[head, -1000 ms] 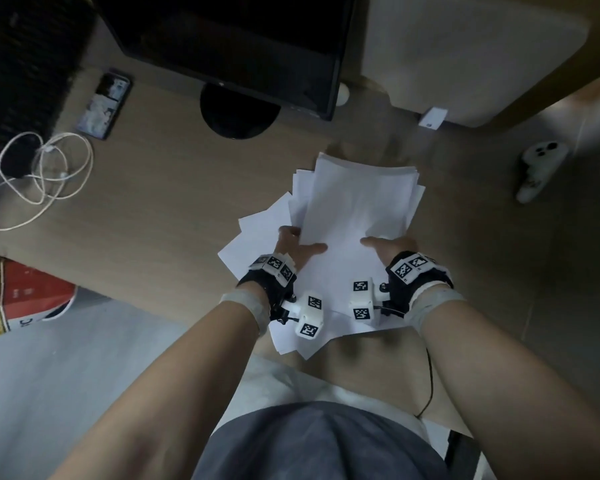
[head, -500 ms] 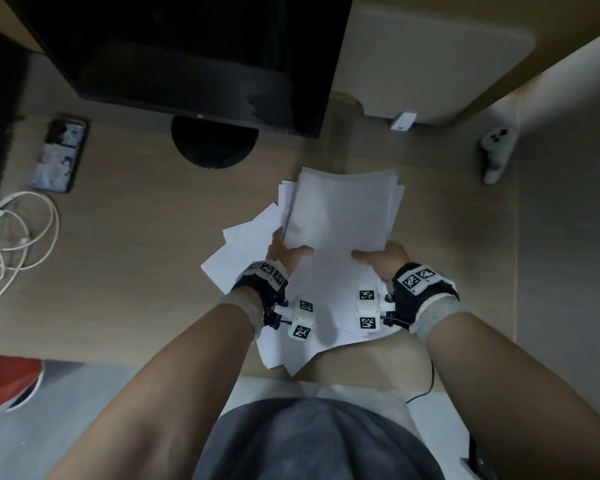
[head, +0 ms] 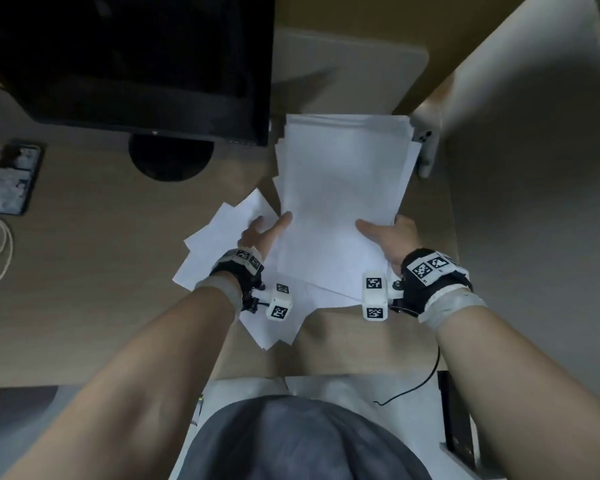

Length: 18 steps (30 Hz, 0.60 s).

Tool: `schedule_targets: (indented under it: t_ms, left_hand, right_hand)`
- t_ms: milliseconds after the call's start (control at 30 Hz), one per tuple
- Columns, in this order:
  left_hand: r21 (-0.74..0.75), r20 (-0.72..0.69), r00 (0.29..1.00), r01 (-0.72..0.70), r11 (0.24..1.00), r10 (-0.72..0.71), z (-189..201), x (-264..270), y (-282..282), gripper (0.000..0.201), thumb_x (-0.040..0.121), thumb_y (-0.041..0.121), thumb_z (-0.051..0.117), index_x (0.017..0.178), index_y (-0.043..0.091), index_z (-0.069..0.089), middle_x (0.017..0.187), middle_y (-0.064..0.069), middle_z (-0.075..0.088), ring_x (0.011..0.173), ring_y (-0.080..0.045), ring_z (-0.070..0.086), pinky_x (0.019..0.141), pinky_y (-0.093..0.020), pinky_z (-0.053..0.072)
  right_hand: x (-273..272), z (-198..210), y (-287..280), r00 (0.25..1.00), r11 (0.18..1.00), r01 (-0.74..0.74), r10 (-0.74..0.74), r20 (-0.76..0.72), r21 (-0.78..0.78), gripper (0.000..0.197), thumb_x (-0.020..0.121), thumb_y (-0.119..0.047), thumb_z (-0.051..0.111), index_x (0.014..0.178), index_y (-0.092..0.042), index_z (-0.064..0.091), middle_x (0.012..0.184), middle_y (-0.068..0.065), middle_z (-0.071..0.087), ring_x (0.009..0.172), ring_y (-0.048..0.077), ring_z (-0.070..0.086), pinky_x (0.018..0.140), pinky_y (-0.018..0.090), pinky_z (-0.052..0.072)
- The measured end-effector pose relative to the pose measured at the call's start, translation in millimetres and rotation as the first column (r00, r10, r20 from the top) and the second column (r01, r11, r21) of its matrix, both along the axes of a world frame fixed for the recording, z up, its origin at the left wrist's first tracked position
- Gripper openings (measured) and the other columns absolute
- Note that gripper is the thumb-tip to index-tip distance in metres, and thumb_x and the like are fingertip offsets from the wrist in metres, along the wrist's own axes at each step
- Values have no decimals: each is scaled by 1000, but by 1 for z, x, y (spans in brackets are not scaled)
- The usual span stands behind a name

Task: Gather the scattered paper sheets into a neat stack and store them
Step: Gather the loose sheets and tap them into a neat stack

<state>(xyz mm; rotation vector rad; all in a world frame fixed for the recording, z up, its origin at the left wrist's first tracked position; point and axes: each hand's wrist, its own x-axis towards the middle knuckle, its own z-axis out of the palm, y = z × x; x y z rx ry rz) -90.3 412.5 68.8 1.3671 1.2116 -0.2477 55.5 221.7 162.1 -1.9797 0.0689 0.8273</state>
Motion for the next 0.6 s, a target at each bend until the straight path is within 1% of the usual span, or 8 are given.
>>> schedule_targets:
  t_ms: [100, 200, 300, 367, 433, 500, 533, 600]
  left_hand:
    - [-51, 262, 964, -25, 998, 37, 22, 11, -8, 107, 54, 70, 79, 144, 26, 42, 140, 3, 55, 128, -19, 52, 110, -44, 39]
    - [-6, 369, 928, 58, 998, -52, 38, 19, -8, 85, 55, 61, 86, 128, 31, 57, 119, 11, 69, 113, -15, 63, 104, -45, 46]
    - [22, 463, 875, 145, 989, -139, 65, 33, -13, 67, 61, 48, 88, 119, 24, 66, 115, 2, 71, 109, -20, 67, 98, -45, 51]
    - [80, 468, 865, 162, 984, -180, 87, 46, -16, 72, 58, 47, 89, 118, 16, 66, 110, 3, 72, 102, -16, 69, 83, -32, 59]
    - [125, 444, 878, 134, 983, -176, 107, 58, -22, 78, 56, 49, 89, 118, 10, 64, 102, 10, 71, 92, -5, 69, 71, -15, 56]
    - [119, 441, 886, 100, 988, -143, 114, 67, -23, 82, 49, 50, 90, 116, 11, 64, 99, 9, 71, 90, -6, 69, 86, -25, 55]
    - [127, 437, 885, 118, 985, -162, 117, 70, -24, 86, 45, 51, 91, 117, 12, 65, 102, 7, 72, 94, -10, 69, 95, -32, 52]
    - [109, 445, 862, 219, 970, -244, 123, 71, -25, 80, 47, 50, 93, 116, 17, 69, 111, 3, 72, 105, -17, 68, 103, -42, 47]
  right_hand:
    - [2, 14, -10, 999, 997, -51, 51, -1, 54, 32, 71, -23, 86, 95, -15, 67, 98, 1, 74, 89, 17, 71, 87, 36, 56]
    - [5, 28, -26, 998, 994, -63, 61, 23, 91, 50, 63, -32, 89, 102, -9, 68, 98, 4, 75, 88, 20, 73, 87, 42, 57]
    - [12, 48, -41, 997, 987, -62, 53, 61, 146, 35, 70, -26, 85, 97, -9, 70, 96, 5, 75, 87, 21, 73, 86, 42, 57]
    - [17, 62, -49, 996, 977, -57, 42, 76, 207, 37, 70, -21, 85, 101, -7, 71, 98, 8, 75, 89, 24, 73, 88, 45, 57]
    - [22, 77, -55, 996, 960, -48, 23, 92, 278, 38, 72, -13, 84, 106, -4, 70, 101, 11, 74, 92, 27, 72, 89, 46, 56]
    - [26, 90, -60, 997, 941, -31, 5, 78, 338, 38, 72, -6, 83, 107, -1, 70, 103, 14, 73, 95, 31, 71, 88, 47, 56]
    - [26, 96, -62, 998, 929, -32, 9, 64, 368, 38, 71, -4, 83, 106, -1, 70, 103, 16, 73, 95, 33, 71, 88, 48, 55]
    - [28, 103, -67, 999, 914, -36, 17, 51, 404, 35, 70, -5, 84, 102, -1, 71, 101, 17, 73, 94, 33, 71, 88, 49, 55]
